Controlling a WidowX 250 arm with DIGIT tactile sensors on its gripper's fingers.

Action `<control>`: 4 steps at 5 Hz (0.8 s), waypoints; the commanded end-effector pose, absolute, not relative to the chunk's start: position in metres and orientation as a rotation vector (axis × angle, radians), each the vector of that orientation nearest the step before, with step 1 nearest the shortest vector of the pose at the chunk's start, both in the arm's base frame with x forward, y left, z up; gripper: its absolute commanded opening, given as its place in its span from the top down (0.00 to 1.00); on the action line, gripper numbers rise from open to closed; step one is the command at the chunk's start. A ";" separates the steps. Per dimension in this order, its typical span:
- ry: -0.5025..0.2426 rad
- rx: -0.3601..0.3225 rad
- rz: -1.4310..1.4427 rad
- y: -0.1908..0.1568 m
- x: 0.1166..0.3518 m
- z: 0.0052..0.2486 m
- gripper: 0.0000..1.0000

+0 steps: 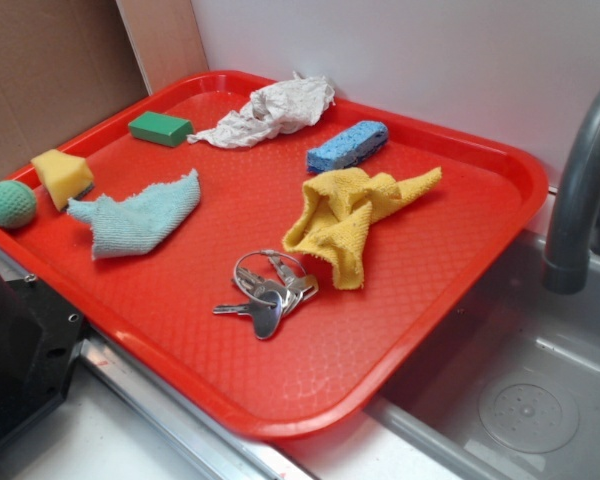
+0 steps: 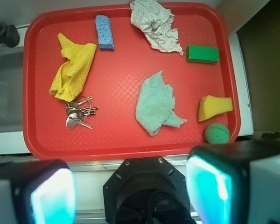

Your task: Grab the yellow cloth.

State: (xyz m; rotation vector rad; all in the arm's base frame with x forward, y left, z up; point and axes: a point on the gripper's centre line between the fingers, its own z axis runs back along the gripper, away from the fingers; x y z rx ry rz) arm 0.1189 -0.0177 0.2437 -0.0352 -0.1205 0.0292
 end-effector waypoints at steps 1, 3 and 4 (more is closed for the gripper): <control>-0.121 -0.035 0.029 -0.018 0.119 0.244 0.00; -0.205 -0.201 0.378 -0.041 0.177 0.180 0.00; -0.239 -0.151 0.522 -0.061 0.216 0.156 0.00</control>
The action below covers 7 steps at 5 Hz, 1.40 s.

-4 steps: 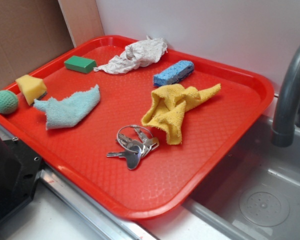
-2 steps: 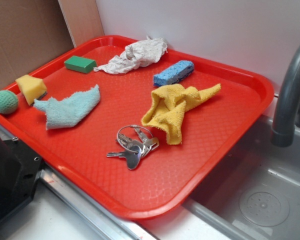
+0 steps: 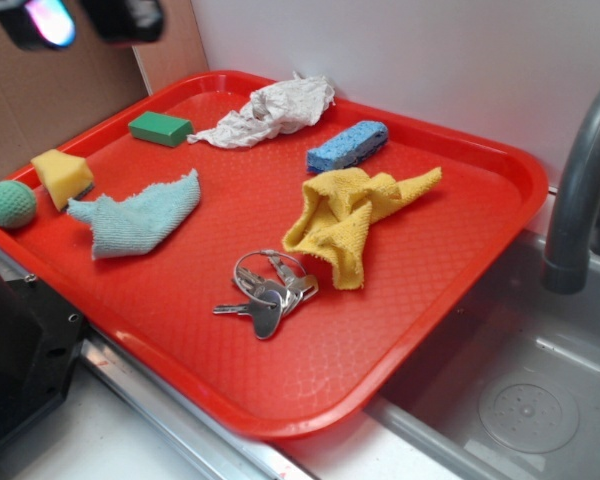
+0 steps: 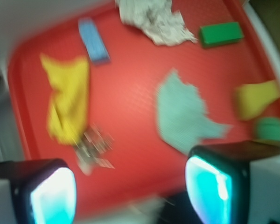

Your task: Grab the yellow cloth.

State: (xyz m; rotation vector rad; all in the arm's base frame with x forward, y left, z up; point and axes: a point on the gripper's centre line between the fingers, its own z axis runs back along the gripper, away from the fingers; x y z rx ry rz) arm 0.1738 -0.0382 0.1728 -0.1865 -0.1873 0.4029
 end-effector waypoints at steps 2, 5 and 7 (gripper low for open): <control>-0.180 -0.067 0.377 -0.089 0.264 0.089 0.00; 0.052 -0.006 0.241 -0.096 0.251 0.017 1.00; -0.055 -0.090 0.063 -0.059 0.222 0.106 1.00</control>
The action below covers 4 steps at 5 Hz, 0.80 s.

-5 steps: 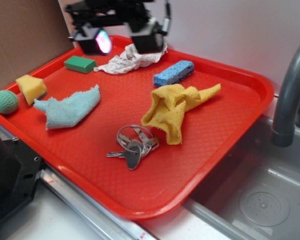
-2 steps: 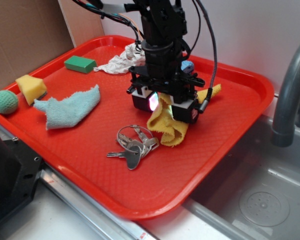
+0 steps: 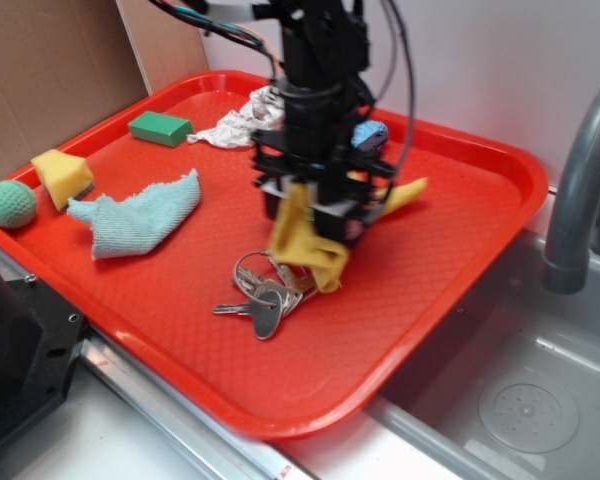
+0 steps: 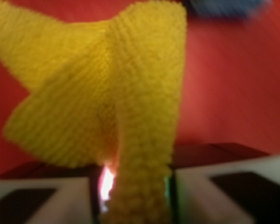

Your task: Grab the yellow cloth.

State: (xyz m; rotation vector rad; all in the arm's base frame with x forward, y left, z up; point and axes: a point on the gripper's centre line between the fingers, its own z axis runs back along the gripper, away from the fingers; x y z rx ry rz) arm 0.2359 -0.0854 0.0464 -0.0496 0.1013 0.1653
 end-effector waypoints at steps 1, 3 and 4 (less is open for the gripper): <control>-0.138 0.005 0.080 -0.020 0.187 0.157 1.00; -0.216 0.033 0.138 0.004 0.168 0.239 1.00; -0.199 0.127 0.159 -0.004 0.173 0.237 1.00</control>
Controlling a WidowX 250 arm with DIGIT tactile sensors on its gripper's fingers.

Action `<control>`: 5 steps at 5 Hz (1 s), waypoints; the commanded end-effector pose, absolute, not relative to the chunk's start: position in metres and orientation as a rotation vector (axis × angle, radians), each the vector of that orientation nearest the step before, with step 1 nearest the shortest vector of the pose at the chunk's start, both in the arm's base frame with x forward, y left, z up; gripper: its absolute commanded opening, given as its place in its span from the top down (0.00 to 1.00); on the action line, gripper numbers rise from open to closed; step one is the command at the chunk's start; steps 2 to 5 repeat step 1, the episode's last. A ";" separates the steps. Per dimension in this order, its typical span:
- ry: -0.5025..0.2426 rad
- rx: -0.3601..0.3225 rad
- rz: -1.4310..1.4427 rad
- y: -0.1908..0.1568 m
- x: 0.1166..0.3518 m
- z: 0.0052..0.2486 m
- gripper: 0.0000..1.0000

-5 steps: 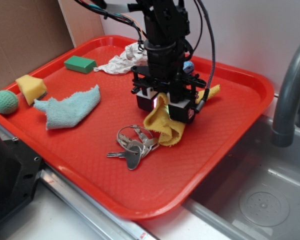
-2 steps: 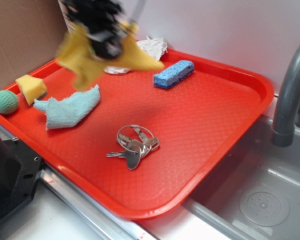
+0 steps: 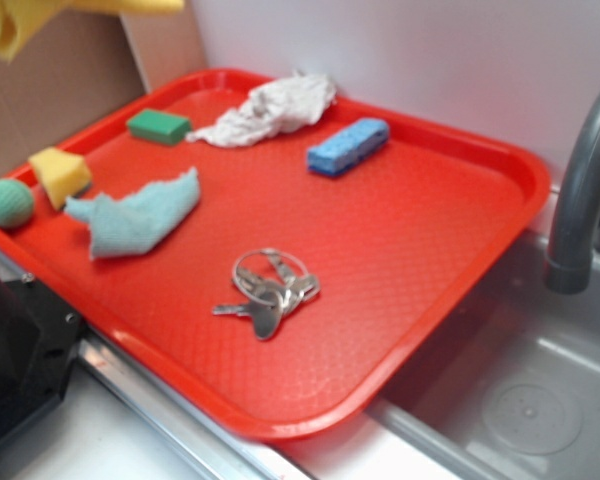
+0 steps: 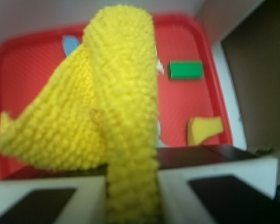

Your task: Grab the yellow cloth.

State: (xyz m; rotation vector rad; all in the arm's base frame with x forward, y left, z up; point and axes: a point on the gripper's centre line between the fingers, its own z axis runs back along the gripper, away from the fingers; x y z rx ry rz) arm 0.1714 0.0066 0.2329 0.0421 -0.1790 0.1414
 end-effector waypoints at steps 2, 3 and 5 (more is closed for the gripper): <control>-0.157 0.151 0.146 -0.008 0.176 0.223 1.00; -0.157 0.151 0.146 -0.008 0.176 0.223 1.00; -0.157 0.151 0.146 -0.008 0.176 0.223 1.00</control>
